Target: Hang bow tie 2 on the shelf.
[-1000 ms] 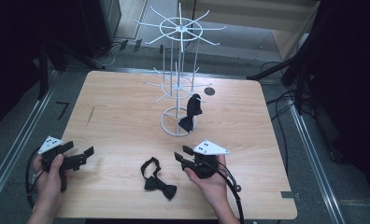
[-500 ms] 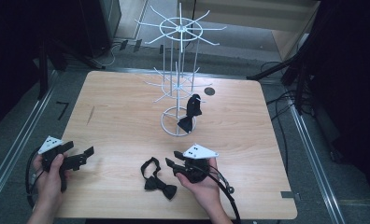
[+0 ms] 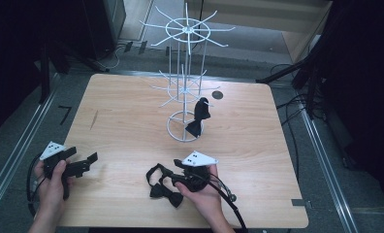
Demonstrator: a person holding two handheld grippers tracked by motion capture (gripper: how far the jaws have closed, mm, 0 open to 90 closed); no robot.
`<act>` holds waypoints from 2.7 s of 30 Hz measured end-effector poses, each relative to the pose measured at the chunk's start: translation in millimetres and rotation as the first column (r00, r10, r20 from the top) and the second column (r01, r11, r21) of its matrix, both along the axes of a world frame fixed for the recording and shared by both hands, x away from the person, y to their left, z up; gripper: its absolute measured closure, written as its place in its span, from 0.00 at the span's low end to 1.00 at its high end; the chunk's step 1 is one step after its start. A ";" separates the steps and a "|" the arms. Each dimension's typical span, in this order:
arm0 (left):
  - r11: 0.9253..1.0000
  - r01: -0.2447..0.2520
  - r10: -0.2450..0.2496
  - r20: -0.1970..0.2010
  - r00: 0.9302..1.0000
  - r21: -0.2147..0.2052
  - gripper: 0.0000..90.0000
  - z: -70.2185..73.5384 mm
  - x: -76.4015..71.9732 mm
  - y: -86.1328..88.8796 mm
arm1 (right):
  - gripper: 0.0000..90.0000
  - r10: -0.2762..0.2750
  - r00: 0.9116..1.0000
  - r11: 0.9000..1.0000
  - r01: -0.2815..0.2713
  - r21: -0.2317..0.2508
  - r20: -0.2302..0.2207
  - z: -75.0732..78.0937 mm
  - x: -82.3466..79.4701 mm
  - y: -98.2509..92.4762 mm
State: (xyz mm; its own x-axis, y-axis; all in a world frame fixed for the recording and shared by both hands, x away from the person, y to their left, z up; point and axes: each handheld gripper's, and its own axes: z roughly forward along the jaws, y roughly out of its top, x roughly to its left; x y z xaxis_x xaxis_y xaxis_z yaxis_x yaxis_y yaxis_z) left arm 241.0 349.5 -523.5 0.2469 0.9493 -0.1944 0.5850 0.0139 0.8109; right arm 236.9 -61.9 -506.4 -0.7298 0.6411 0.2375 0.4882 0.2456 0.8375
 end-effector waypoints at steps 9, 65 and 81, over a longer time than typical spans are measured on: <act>1.000 0.000 0.000 0.000 1.000 0.000 0.09 0.0 0.1 0.1 | 0.55 -0.024 0.999 1.000 0.023 -0.015 -0.038 -7.3 1.8 11.9; 1.000 0.001 -0.001 0.001 1.000 -0.001 0.09 0.0 0.2 0.3 | 0.90 -0.047 0.999 0.990 0.050 -0.131 0.028 -19.9 -4.6 11.9; 1.000 0.000 0.000 0.003 1.000 -0.001 0.09 0.0 0.1 0.2 | 0.90 -0.051 0.993 0.996 0.059 -0.073 0.109 2.0 -10.3 4.9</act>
State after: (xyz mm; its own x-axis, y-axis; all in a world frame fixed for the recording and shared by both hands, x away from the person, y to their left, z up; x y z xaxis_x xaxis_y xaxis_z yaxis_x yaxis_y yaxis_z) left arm 241.1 349.7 -523.5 0.2479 0.9490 -0.1949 0.5824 0.0148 0.8128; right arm 226.6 -56.9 -504.3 -0.7118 0.6939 0.1088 0.4110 0.2859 0.8656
